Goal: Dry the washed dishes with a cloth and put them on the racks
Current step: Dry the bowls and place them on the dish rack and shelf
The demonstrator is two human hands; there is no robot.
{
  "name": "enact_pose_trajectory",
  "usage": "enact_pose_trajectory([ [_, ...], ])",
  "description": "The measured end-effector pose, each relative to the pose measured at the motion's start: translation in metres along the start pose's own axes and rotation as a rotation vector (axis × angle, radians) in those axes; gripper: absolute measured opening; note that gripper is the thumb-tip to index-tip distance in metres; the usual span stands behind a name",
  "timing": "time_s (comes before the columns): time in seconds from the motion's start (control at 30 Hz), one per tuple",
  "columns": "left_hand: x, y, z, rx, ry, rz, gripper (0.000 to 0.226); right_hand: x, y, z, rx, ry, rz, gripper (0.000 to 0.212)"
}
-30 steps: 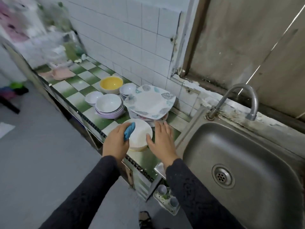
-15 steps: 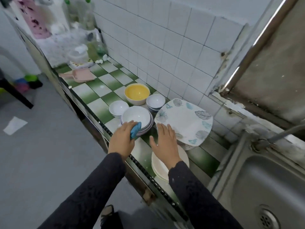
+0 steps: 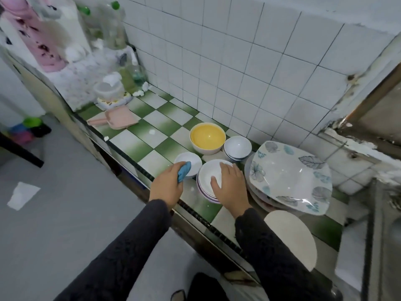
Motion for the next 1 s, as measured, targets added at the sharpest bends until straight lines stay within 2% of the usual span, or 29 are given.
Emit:
enact_pose_trajectory([
  [0.2, 0.058, -0.031, 0.005, 0.007, -0.087, 0.007, 0.048, 0.058, -0.004, 0.034, -0.153, -0.073, 0.046, 0.049],
  [0.4, 0.112, -0.048, 0.009, 0.021, -0.159, 0.048, 0.044, 0.119, -0.014, 0.061, -0.078, -0.106, 0.079, 0.032],
  [0.67, 0.163, -0.066, 0.014, -0.028, -0.228, 0.079, 0.039, 0.162, -0.016, 0.102, -0.328, -0.303, 0.176, 0.030],
  [1.0, 0.197, -0.088, 0.017, -0.018, -0.362, 0.180, 0.047, 0.179, -0.025, 0.108, -0.465, -0.388, 0.313, 0.021],
])
Point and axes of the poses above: each hand's wrist, its own x-axis towards the middle knuckle, its own z-axis out of the palm, y = z × x, the point moved 10 cm from there along x, towards the middle knuckle, and after that the axes turned 5 degrees about -y, right-handed, at the moved point
